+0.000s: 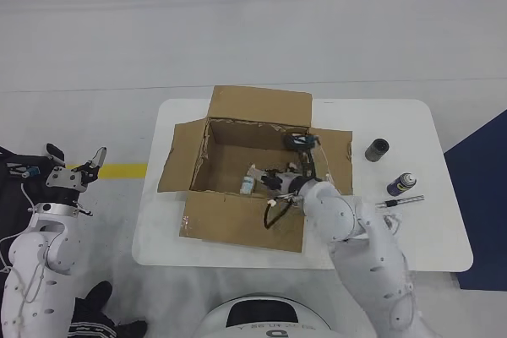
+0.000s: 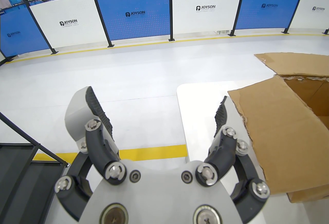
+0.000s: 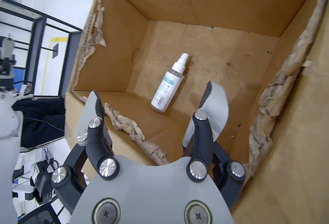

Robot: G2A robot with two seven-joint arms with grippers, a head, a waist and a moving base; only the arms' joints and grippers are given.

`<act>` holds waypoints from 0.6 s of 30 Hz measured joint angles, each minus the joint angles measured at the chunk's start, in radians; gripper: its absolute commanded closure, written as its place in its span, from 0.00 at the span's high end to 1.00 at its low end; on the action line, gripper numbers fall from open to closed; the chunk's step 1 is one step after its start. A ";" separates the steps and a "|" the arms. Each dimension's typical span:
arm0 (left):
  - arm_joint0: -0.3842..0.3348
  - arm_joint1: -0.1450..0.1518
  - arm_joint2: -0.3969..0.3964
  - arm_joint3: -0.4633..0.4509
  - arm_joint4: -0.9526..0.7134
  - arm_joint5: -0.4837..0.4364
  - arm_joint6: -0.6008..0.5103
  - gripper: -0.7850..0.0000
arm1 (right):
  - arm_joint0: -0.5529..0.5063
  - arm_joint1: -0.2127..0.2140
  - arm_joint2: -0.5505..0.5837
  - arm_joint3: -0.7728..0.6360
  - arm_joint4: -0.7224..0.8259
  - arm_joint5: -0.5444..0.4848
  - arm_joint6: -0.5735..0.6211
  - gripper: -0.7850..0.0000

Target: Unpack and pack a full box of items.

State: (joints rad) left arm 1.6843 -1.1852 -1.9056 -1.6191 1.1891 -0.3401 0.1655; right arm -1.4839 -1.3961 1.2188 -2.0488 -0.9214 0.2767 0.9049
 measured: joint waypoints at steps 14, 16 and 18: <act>0.000 0.000 0.000 0.000 0.000 0.000 0.000 1.00 | -0.465 0.054 0.597 -0.194 0.261 -0.279 -0.108 1.00; 0.000 0.000 0.000 0.000 0.000 0.000 0.000 1.00 | -0.476 0.058 0.655 -0.170 0.266 -0.259 -0.086 1.00; 0.000 0.000 0.000 0.000 0.000 0.000 0.000 1.00 | -0.475 0.065 0.691 -0.144 0.225 -0.237 -0.033 1.00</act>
State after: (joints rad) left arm 1.6843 -1.1852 -1.9056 -1.6191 1.1891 -0.3401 0.1655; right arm -1.9585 -1.3312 1.9102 -2.1928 -0.6967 0.0401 0.8720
